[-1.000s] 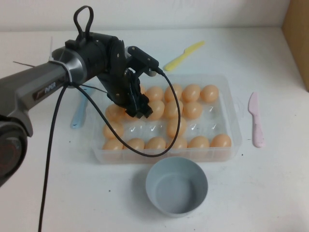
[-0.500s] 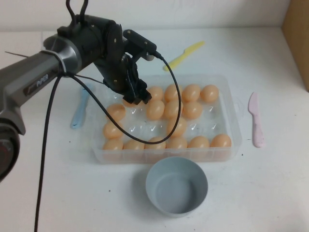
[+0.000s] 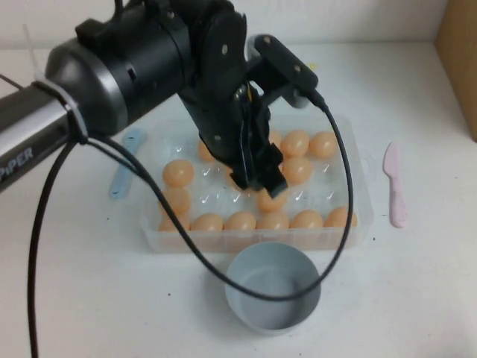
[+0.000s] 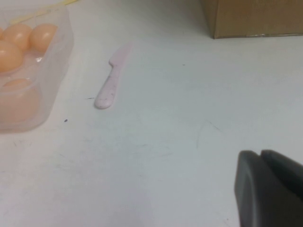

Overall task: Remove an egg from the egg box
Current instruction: Place the egg in the bowl

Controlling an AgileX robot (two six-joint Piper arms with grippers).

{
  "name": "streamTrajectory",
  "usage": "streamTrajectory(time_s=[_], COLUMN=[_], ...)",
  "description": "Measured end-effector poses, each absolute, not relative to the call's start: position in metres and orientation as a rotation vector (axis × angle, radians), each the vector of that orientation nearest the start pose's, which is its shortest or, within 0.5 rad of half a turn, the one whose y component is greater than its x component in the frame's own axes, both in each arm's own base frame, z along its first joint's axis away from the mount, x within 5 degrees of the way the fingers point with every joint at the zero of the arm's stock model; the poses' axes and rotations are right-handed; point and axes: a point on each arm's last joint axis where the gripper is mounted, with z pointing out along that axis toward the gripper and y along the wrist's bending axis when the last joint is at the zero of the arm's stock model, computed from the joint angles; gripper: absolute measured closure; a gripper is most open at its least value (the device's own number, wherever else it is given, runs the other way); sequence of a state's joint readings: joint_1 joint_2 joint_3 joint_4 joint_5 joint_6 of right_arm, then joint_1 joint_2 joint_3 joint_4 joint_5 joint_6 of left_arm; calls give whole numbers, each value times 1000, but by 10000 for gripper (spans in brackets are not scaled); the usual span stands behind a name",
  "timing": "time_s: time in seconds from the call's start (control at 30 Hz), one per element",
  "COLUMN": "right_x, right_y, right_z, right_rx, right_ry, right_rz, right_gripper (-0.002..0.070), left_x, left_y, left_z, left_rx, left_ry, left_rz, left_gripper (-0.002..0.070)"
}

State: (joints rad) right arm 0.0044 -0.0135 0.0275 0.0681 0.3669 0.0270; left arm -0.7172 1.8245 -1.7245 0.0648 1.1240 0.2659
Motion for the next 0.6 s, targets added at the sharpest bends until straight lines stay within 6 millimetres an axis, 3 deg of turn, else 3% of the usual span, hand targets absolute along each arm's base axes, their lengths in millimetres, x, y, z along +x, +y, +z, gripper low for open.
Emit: streamTrajectory(time_s=[0.13, 0.27, 0.6], right_x=[53, 53, 53], right_y=[2, 2, 2], right_z=[172, 172, 172], right_rx=[63, 63, 63], right_ry=[1863, 1863, 1863], right_rz=[88, 88, 88], right_gripper=[694, 694, 694], left_x=[264, 238, 226], left_y=[-268, -275, -269], left_z=[304, 284, 239], left_rx=[1414, 1472, 1492], left_ry=[2389, 2404, 2418], left_rz=[-114, -198, -216], left_gripper=[351, 351, 351])
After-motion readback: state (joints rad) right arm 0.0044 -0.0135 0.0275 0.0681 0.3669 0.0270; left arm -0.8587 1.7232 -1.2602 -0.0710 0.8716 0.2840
